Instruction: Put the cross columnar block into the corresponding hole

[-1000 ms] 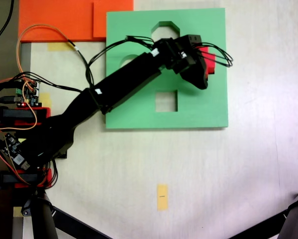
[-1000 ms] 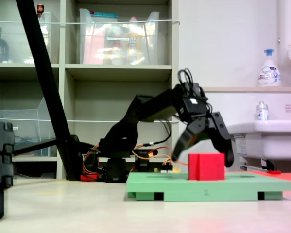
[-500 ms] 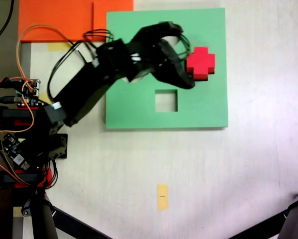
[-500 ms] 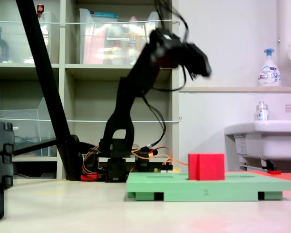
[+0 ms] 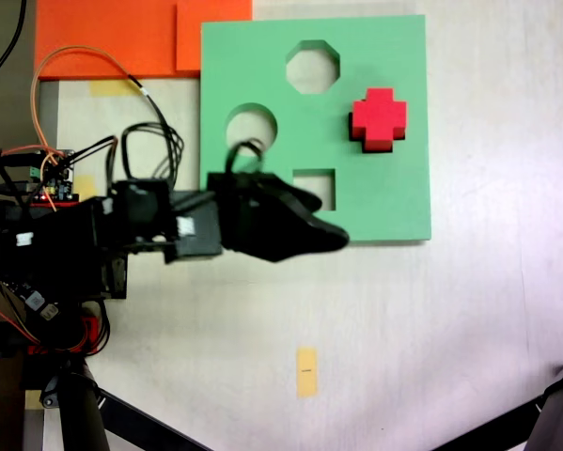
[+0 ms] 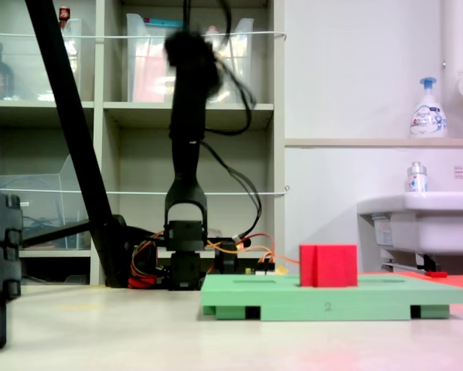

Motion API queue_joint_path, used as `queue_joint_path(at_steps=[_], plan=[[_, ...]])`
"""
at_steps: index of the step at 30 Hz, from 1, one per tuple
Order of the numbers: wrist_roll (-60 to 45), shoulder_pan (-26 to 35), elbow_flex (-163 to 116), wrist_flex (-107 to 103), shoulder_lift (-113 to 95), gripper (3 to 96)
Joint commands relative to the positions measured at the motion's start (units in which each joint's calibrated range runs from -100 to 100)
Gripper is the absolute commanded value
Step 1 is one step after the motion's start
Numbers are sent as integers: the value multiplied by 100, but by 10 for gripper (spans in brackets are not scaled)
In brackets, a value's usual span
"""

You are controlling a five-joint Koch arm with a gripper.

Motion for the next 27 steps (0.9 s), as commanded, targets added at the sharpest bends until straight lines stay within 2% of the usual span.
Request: queue_joint_path(at_steps=[1, 4, 8, 13, 17, 23, 27], plan=[[-347, -54, -3439, 4850, -2857, 536], [-674, -24, -5952, 6063, -4268, 528], [-1001, -15, -8783, 6583, -4282, 530], [-1128, -63, -12024, 9462, -4282, 518], [-1289, -15, -12024, 9308, -4282, 518], [-1343, -24, -12024, 6814, -4282, 511], [-1338, -39, -12024, 6824, -4282, 509]])
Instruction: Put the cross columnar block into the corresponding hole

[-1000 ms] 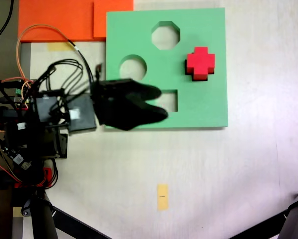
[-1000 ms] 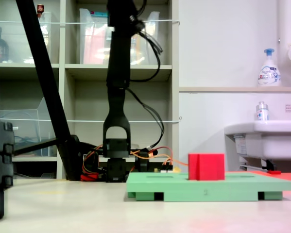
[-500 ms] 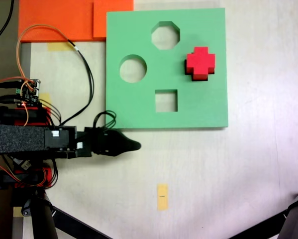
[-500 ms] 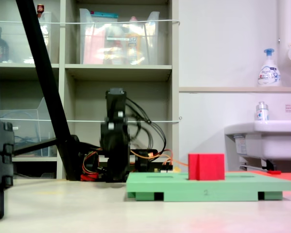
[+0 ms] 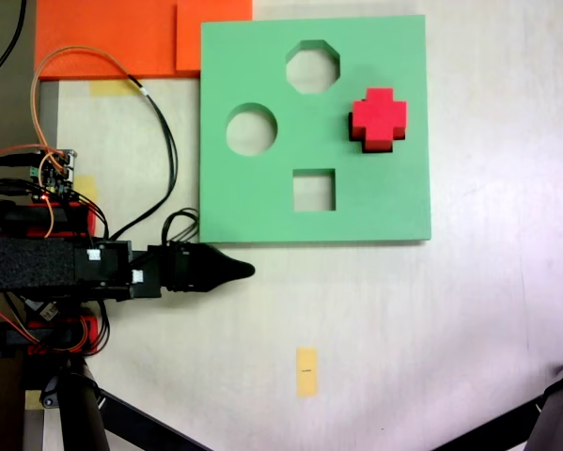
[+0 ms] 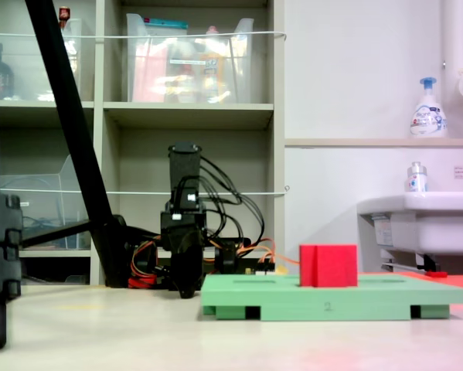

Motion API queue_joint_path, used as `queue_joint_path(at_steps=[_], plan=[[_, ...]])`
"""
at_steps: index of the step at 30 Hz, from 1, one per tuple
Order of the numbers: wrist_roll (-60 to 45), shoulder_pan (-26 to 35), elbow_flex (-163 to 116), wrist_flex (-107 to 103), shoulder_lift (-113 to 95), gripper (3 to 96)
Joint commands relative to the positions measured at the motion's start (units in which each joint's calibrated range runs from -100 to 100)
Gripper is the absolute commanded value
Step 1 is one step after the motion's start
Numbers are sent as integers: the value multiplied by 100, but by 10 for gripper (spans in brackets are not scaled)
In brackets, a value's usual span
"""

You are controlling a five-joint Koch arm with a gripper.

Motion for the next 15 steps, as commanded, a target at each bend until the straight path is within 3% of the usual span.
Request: queue_joint_path(at_steps=[1, 15], plan=[[-29, -10, -108, -666, -55, 509], [-29, -20, -108, -589, -55, 509]])
